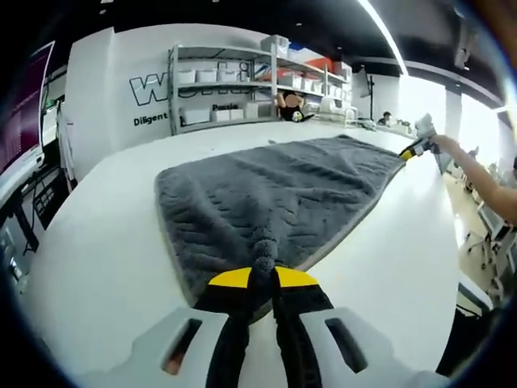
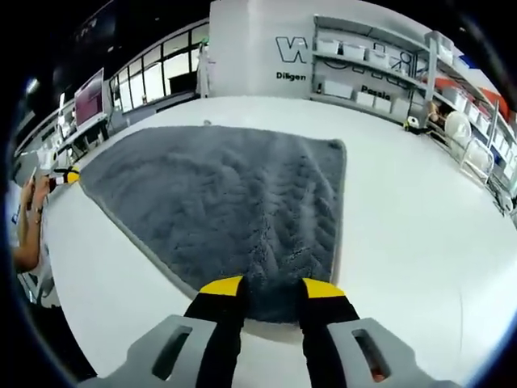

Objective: Open the folded towel by lifting each exposed corner and separating the folded layers until the towel lies flat within the target outline without major curled edges

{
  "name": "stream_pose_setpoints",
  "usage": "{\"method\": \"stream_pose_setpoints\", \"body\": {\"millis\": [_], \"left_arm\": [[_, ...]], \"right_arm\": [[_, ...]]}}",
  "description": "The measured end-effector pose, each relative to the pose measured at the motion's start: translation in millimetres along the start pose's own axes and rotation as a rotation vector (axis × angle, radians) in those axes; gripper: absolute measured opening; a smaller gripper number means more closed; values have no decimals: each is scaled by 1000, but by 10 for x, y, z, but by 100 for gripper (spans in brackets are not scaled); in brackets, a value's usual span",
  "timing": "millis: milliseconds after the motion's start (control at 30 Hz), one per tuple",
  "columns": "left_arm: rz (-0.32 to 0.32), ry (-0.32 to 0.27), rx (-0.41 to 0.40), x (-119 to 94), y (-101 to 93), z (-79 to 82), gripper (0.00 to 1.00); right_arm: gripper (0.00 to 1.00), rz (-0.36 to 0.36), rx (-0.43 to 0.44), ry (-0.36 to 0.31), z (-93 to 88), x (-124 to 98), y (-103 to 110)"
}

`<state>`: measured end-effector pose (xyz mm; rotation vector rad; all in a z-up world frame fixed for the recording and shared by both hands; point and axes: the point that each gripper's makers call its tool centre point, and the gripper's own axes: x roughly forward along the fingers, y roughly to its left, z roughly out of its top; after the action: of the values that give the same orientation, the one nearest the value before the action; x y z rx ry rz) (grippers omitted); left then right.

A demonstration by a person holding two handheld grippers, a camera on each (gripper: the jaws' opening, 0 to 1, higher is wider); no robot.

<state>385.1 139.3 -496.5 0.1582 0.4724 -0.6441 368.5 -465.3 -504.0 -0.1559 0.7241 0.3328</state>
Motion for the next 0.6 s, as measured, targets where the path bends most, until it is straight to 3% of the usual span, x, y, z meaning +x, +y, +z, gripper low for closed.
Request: {"method": "stream_pose_setpoints", "body": {"millis": [600], "left_arm": [[-17,48,7,-206,-159,-116,8]], "right_arm": [[30,47,-9,-1,-141,-156,-37]]}}
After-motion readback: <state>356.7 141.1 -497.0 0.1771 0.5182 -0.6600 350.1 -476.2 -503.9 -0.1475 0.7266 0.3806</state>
